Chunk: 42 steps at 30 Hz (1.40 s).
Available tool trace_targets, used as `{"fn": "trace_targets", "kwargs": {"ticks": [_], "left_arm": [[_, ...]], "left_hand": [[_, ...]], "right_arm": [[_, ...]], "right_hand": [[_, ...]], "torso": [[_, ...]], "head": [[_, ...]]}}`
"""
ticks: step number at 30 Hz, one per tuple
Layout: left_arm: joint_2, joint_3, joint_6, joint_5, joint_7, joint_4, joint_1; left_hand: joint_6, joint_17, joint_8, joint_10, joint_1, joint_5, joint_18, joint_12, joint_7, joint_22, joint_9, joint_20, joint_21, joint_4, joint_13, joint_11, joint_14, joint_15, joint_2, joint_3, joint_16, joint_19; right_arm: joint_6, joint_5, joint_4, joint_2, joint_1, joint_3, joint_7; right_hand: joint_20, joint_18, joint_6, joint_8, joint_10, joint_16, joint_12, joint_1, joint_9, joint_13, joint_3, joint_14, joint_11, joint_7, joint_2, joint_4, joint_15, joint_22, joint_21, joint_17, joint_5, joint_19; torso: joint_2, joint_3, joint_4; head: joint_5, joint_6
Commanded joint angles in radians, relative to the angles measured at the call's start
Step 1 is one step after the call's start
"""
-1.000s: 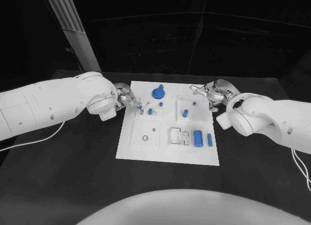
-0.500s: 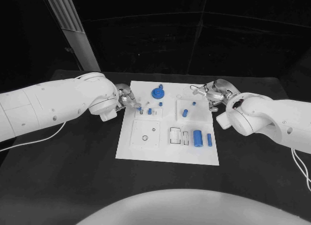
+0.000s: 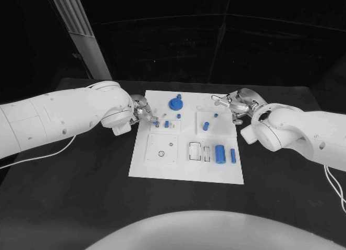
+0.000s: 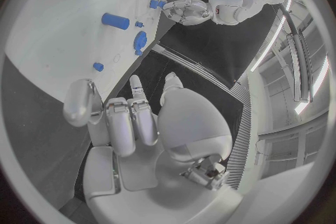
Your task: Assemble the parts on the task board
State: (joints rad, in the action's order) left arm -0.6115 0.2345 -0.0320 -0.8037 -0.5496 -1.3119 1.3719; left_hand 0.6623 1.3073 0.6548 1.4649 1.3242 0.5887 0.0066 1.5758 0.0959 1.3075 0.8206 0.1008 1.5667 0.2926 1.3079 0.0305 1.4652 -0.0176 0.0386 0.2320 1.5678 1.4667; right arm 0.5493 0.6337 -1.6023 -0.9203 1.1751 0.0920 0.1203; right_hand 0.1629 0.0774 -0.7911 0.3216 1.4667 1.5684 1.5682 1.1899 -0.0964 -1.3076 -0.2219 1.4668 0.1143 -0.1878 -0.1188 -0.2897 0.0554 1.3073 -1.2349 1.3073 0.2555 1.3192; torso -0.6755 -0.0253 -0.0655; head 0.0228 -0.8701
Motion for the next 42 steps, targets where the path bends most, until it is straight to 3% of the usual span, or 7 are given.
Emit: {"fn": "trace_targets", "kwargs": {"ticks": [1, 14, 31, 42], "left_arm": [[0.003, 0.000, -0.026, -0.007, -0.015, 0.002, 0.001], [0.008, 0.000, -0.051, -0.008, -0.022, 0.010, -0.001], [0.016, 0.000, -0.042, -0.008, -0.015, 0.025, -0.003], [0.015, 0.000, -0.035, -0.008, -0.006, 0.029, -0.004]], "left_hand": [[-0.005, 0.263, 0.006, 0.106, -0.004, -0.006, -0.007, -0.005, 0.001, 0.263, -0.001, 0.004, 0.004, 0.001, 0.263, 0.005, 0.106, 0.008, 0.002, -0.006, 0.003, 0.104], [-0.006, 0.263, 0.007, 0.106, -0.009, -0.014, -0.007, -0.005, 0.001, 0.263, -0.003, 0.005, 0.004, 0.001, 0.263, 0.006, 0.106, 0.009, 0.004, -0.008, 0.003, 0.104], [-0.005, 0.263, 0.007, 0.106, -0.010, -0.015, -0.007, -0.005, 0.000, 0.263, -0.004, 0.005, 0.004, 0.000, 0.263, 0.005, 0.106, 0.009, 0.007, -0.008, 0.003, 0.104], [-0.003, 0.263, 0.008, 0.106, -0.012, -0.015, -0.007, -0.005, 0.000, 0.263, -0.006, 0.006, 0.004, 0.001, 0.263, 0.005, 0.106, 0.009, 0.012, -0.006, 0.003, 0.104]], "right_arm": [[0.003, 0.003, -0.003, 0.000, 0.001, 0.000, -0.009], [0.002, 0.003, -0.004, 0.000, 0.001, 0.000, -0.009], [0.002, 0.003, -0.004, 0.001, 0.001, 0.000, -0.009], [0.003, 0.003, -0.003, 0.001, 0.001, 0.000, -0.009]], "right_hand": [[-0.005, 0.014, 0.008, 0.006, 0.104, 0.002, 0.003, 0.012, -0.002, -0.263, -0.007, 0.104, -0.002, 0.001, 0.001, 0.000, -0.006, 0.089, 0.003, 0.263, 0.003, -0.003], [-0.005, 0.014, 0.008, 0.007, 0.104, 0.002, 0.003, 0.012, -0.002, -0.263, -0.008, 0.104, -0.002, 0.001, 0.000, 0.000, -0.006, 0.089, 0.003, 0.263, 0.003, -0.003], [-0.005, 0.014, 0.008, 0.007, 0.104, 0.002, 0.003, 0.012, -0.002, -0.263, -0.008, 0.104, -0.002, 0.001, 0.000, 0.000, -0.006, 0.089, 0.003, 0.263, 0.003, -0.003], [-0.005, 0.014, 0.008, 0.007, 0.104, 0.002, 0.003, 0.012, -0.002, -0.263, -0.008, 0.104, -0.002, 0.001, 0.000, 0.000, -0.006, 0.089, 0.003, 0.263, 0.003, -0.003]], "torso": [[-0.001, 0.0000, -0.0004], [0.000, 0.0001, -0.0006], [-0.001, 0.0000, -0.0006], [0.000, 0.0002, -0.0005]], "head": [[0.000, -0.001], [0.000, -0.002], [0.001, 0.003], [0.003, -0.001]]}}
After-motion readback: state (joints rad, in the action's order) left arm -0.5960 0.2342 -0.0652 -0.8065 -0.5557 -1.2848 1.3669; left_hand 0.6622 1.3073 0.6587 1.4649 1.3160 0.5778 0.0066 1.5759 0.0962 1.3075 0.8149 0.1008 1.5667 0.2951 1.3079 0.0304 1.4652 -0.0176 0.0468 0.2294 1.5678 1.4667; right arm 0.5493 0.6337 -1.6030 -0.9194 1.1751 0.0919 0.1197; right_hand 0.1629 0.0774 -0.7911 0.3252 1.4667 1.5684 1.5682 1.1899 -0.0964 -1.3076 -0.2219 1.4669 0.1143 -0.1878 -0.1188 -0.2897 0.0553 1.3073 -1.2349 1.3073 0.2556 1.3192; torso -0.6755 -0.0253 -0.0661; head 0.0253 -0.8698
